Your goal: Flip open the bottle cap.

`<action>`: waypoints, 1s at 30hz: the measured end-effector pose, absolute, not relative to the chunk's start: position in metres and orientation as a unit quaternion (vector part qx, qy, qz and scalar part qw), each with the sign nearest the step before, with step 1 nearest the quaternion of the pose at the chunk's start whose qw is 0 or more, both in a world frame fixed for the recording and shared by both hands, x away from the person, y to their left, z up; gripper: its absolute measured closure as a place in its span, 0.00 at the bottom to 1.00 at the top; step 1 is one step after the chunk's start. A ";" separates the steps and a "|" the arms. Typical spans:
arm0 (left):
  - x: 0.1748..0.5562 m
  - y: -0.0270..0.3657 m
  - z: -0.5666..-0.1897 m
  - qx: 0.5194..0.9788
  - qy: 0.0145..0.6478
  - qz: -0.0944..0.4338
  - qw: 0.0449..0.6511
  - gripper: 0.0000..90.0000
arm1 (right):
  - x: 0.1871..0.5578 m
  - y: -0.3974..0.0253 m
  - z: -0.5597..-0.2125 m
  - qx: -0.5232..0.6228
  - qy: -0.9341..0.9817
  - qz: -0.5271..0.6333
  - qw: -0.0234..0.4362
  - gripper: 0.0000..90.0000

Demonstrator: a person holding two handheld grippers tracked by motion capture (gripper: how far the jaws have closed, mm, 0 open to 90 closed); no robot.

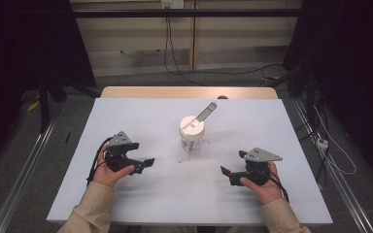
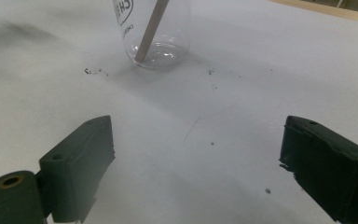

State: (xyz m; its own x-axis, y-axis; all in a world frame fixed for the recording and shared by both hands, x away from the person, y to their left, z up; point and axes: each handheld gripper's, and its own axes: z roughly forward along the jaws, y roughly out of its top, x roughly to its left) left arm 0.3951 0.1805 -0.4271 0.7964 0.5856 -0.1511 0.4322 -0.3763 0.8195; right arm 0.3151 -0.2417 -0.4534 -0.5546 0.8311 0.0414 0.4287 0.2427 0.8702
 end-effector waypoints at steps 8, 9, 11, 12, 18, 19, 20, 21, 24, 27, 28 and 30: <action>0.392 0.190 -0.431 0.827 0.316 0.083 0.458 0.09 | 0.312 -0.247 -0.455 0.418 0.757 0.450 0.225 0.11; 0.391 0.191 -0.432 0.826 0.317 0.085 0.458 0.09 | 0.311 -0.247 -0.455 0.419 0.757 0.449 0.224 0.11; 0.390 0.193 -0.434 0.826 0.318 0.085 0.458 0.09 | 0.310 -0.249 -0.455 0.419 0.757 0.449 0.224 0.11; 0.389 0.194 -0.434 0.829 0.319 0.085 0.452 0.09 | 0.310 -0.249 -0.455 0.420 0.757 0.449 0.224 0.11; 0.385 0.199 -0.438 0.831 0.319 0.088 0.446 0.09 | 0.307 -0.255 -0.456 0.423 0.756 0.444 0.227 0.11; 0.384 0.201 -0.438 0.831 0.321 0.087 0.446 0.09 | 0.306 -0.256 -0.456 0.423 0.756 0.445 0.228 0.11; 0.384 0.202 -0.439 0.828 0.323 0.089 0.449 0.09 | 0.305 -0.256 -0.456 0.424 0.755 0.445 0.228 0.11; 0.383 0.204 -0.439 0.830 0.324 0.090 0.445 0.09 | 0.305 -0.257 -0.456 0.424 0.755 0.445 0.228 0.11; 0.381 0.209 -0.440 0.826 0.328 0.095 0.449 0.09 | 0.303 -0.258 -0.455 0.424 0.755 0.445 0.229 0.11; 0.380 0.213 -0.440 0.827 0.330 0.100 0.445 0.09 | 0.302 -0.259 -0.455 0.425 0.754 0.446 0.230 0.11; 0.379 0.214 -0.440 0.826 0.330 0.100 0.445 0.09 | 0.302 -0.259 -0.455 0.425 0.754 0.446 0.229 0.11; 0.378 0.216 -0.441 0.826 0.333 0.101 0.443 0.08 | 0.302 -0.258 -0.455 0.425 0.753 0.447 0.229 0.11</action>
State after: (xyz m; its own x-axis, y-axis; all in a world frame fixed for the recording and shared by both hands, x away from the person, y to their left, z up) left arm 0.3784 0.2156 -0.4406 0.7577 0.6399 -0.1282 0.4610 -0.3858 0.7991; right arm 0.3020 -0.2584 -0.4554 -0.5341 0.8447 0.0353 0.4356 0.2392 0.8678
